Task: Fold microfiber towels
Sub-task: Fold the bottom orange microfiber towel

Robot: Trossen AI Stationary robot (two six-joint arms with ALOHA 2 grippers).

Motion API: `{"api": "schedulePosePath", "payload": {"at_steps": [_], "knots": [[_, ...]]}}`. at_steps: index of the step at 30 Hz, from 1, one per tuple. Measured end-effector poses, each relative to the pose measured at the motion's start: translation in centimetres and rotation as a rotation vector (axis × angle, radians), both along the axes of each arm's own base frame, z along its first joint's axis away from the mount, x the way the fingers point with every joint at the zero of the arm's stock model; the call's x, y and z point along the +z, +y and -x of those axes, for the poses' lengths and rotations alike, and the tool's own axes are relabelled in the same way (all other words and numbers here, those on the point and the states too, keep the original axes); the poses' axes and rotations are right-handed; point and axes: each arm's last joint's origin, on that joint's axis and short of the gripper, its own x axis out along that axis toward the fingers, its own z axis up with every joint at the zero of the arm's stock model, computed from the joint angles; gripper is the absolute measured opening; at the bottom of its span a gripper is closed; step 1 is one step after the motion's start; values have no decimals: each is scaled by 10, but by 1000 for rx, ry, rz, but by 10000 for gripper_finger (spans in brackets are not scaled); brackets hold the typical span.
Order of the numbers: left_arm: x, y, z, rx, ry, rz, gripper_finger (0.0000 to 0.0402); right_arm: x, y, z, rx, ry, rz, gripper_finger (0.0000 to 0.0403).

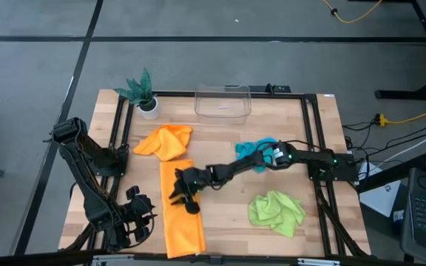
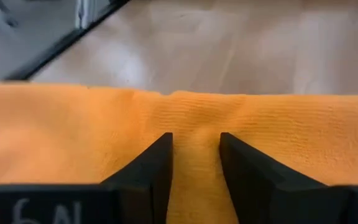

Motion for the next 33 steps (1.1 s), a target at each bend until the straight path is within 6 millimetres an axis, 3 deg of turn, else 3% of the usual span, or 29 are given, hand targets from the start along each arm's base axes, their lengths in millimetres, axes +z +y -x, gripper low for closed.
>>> {"api": "schedulePosePath", "payload": {"at_steps": [5, 9, 15, 18, 21, 27, 33], "knots": [[0, 0, 0, 0, 0, 1, 134, 14, -22, -12, -9, 28, -115, 137], [0, 0, 0, 1, 0, 1, 134, 35, -27, -23, 29, 100, -167, 137], [0, 0, 0, 1, 0, 1, 134, 88, -17, -31, 52, 298, -193, 137], [0, 0, 0, -25, 19, -7, 134, 125, 8, -28, 113, 300, -138, 137], [-1, -1, 1, -50, 43, -3, 134, 155, 32, -7, 141, 333, -118, 137], [0, -4, -1, -53, 31, 26, 134, 213, 54, 56, 104, 534, 37, 137], [2, -8, -6, -44, -15, 88, 134, 239, 101, 122, -56, 699, 335, 137]]}}
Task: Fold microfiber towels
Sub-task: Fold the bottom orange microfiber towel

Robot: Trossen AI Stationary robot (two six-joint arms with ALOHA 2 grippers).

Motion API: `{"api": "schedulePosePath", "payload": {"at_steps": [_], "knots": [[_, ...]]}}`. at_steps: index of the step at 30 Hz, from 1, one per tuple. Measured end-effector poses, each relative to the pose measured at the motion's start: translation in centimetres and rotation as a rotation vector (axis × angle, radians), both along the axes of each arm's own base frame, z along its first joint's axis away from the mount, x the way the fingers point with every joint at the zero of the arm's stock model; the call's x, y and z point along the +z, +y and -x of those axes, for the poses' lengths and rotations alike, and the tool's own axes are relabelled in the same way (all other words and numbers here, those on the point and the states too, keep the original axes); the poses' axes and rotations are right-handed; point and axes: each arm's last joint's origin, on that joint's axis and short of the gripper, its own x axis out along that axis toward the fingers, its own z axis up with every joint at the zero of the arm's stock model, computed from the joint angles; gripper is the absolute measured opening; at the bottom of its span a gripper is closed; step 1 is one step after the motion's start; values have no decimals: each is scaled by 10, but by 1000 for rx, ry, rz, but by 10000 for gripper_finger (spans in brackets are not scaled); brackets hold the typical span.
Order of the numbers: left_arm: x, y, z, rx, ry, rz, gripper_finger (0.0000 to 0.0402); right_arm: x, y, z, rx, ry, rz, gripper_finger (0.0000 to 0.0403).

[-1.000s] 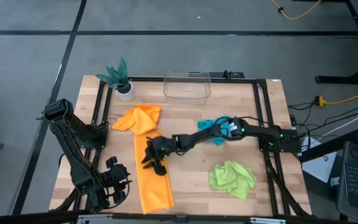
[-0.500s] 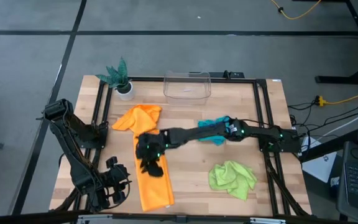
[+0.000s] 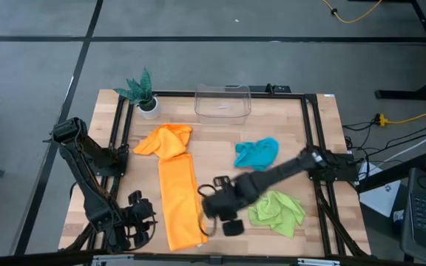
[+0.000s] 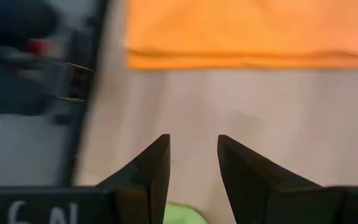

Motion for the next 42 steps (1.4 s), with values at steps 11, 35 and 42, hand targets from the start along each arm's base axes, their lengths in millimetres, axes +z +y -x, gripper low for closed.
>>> {"api": "schedulePosePath", "payload": {"at_steps": [11, 35, 42], "knots": [[-14, -20, -19, 9, -43, 134, 134, -45, 83, 28, 109, -186, 170, 137], [-14, -32, -69, -458, -219, 29, 191, -90, 74, -1, 172, -354, 49, 147], [-6, -31, -83, -673, -351, -131, 192, -98, 67, -8, 152, -347, 61, 233]]}}
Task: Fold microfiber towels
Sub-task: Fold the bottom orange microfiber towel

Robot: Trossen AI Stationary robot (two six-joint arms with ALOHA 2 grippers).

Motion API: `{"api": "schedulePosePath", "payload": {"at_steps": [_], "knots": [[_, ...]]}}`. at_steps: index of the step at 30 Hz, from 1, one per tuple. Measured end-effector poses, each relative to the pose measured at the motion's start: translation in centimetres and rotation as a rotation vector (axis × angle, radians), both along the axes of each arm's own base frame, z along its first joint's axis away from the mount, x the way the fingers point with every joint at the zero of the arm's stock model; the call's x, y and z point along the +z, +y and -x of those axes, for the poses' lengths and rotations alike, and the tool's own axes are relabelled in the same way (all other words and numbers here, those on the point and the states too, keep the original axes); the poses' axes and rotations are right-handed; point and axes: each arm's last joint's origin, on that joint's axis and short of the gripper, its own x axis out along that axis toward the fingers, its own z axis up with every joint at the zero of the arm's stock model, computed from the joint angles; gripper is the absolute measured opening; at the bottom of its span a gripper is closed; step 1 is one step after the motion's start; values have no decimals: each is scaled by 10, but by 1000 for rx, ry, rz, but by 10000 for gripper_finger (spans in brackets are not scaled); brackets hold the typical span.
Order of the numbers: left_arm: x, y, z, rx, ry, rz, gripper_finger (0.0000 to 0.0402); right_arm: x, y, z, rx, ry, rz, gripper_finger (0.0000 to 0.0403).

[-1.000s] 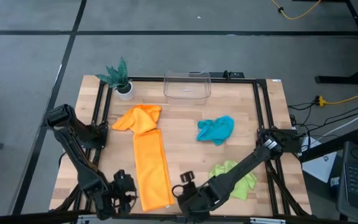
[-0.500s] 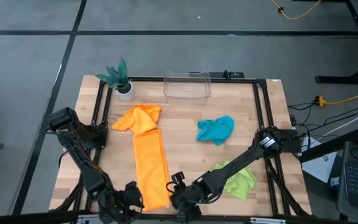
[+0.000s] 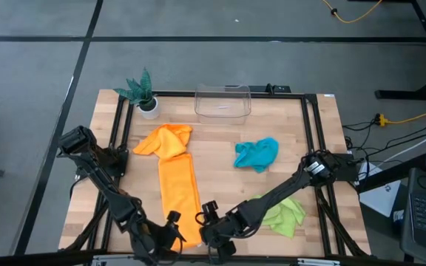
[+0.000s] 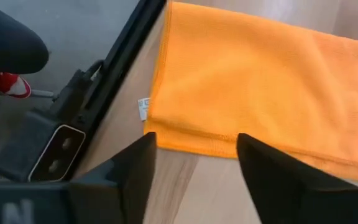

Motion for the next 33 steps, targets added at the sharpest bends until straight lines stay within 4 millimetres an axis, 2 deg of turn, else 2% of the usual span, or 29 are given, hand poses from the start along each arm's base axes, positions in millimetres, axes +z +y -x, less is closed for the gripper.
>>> {"api": "schedulePosePath", "payload": {"at_steps": [3, 6, 11, 15, 19, 21, 29, 33], "knots": [[5, -4, -1, -40, -64, 2, 191, -5, 0, -1, 2, 9, 9, 270], [6, -9, 6, -62, -71, -50, 191, -6, 0, -1, 76, -5, 61, 289], [4, -25, 14, -66, -35, -139, 191, -3, 2, -4, 154, -56, 89, 289], [-15, -36, 10, -51, 64, -195, 191, -3, 1, -5, 187, -39, 33, 285], [-45, -39, 9, -58, 190, -260, 191, -16, -1, -11, 222, -24, 50, 284], [-53, -41, 8, -60, 198, -266, 191, -27, 0, -14, 260, -18, 63, 284], [-57, -43, 8, -41, 232, -232, 191, -61, 5, -19, 332, 7, 94, 284], [-61, -42, 7, -38, 239, -241, 191, -67, 7, -23, 339, -20, 90, 284]]}}
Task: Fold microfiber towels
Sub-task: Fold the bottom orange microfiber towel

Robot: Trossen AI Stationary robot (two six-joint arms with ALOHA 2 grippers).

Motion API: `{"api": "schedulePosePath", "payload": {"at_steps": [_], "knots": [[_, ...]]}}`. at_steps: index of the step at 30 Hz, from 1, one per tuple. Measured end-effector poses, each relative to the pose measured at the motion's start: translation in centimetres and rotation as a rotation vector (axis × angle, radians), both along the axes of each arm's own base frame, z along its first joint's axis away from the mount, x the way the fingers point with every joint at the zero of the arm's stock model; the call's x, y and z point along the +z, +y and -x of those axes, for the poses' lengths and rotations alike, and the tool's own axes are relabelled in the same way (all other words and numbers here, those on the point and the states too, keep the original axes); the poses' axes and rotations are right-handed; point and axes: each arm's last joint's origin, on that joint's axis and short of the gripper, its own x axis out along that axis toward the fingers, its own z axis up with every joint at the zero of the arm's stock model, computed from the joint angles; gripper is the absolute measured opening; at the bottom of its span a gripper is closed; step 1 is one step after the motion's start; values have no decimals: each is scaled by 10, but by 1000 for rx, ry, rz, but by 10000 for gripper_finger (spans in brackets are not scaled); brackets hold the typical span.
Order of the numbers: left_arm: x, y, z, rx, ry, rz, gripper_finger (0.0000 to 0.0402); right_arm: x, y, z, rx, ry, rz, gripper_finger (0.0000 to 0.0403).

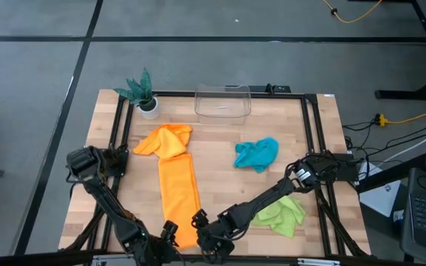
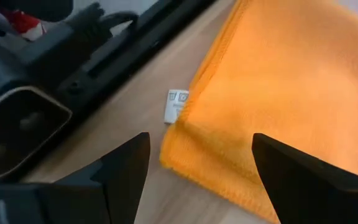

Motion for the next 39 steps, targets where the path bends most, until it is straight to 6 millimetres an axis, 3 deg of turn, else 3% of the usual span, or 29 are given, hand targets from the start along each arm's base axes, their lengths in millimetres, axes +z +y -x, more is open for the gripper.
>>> {"api": "schedulePosePath", "payload": {"at_steps": [10, 21, 31, 39], "knots": [[-27, 1, -2, 77, 86, -22, 197, -6, 0, 0, -6, 14, 4, 284], [-37, 4, -2, 91, 117, -72, 208, -6, -5, -2, -39, 31, -6, 277], [-38, 5, -2, 102, 107, -97, 179, -27, -8, -7, -94, 88, -53, 173], [-39, 6, -2, 103, 106, -99, 109, -29, -8, -10, -120, 70, -76, 98]]}}
